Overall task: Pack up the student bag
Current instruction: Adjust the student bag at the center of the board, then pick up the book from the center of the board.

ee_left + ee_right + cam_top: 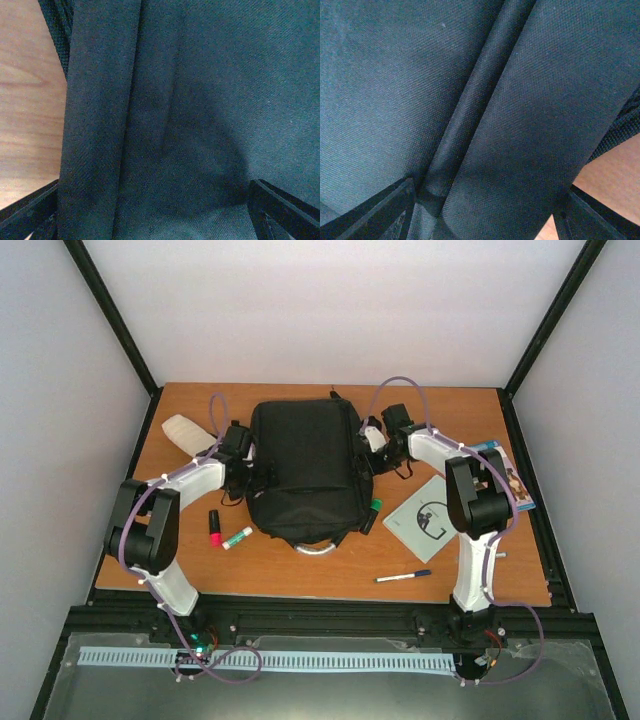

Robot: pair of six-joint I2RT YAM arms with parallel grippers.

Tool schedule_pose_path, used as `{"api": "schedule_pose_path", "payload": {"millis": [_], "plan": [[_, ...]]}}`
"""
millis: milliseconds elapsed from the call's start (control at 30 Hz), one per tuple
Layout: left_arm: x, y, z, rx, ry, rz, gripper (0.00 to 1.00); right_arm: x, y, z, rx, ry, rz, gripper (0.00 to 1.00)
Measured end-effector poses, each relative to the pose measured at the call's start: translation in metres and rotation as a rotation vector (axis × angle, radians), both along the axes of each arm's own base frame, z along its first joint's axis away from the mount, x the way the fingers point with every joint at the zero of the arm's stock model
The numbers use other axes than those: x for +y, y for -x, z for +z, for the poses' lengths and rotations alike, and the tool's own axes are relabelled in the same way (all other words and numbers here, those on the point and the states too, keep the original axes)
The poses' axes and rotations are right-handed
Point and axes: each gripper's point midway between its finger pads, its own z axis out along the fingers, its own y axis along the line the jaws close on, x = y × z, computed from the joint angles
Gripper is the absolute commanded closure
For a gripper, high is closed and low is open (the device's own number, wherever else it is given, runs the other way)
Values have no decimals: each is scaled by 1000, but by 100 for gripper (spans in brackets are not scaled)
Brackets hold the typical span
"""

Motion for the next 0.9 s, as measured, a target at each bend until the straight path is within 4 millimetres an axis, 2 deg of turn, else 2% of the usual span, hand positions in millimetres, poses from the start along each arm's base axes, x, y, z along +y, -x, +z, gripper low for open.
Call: {"api": "schedule_pose_path", "payload": {"millis": [200, 300, 400, 467, 533, 600, 700, 767, 833, 900], "plan": [[1, -21, 11, -35, -30, 15, 1, 6, -20, 8, -27, -7, -3, 24], [7, -26, 16, -41, -70, 31, 0, 5, -20, 8, -22, -1, -6, 19], [16, -27, 19, -39, -119, 53, 0, -3, -21, 9, -22, 20, -28, 11], [22, -24, 22, -33, -143, 67, 0, -15, -21, 19, -23, 34, -54, 10], [25, -20, 29, -32, -152, 77, 0, -35, -25, 40, -48, 27, -101, 10], [27, -17, 42, -53, -147, 83, 0, -66, -29, 72, -102, 11, -167, 10], [21, -13, 75, -132, -124, 53, 0, -121, -24, 125, -215, -3, -273, 10], [7, -8, 101, -205, -102, -9, 0, -151, -11, 151, -282, 6, -315, 10], [-12, 1, 121, -260, -64, -90, 1, -171, 9, 163, -314, 27, -330, 10], [-31, 10, 134, -293, -21, -168, 0, -187, 31, 161, -308, 52, -334, 10]]}}
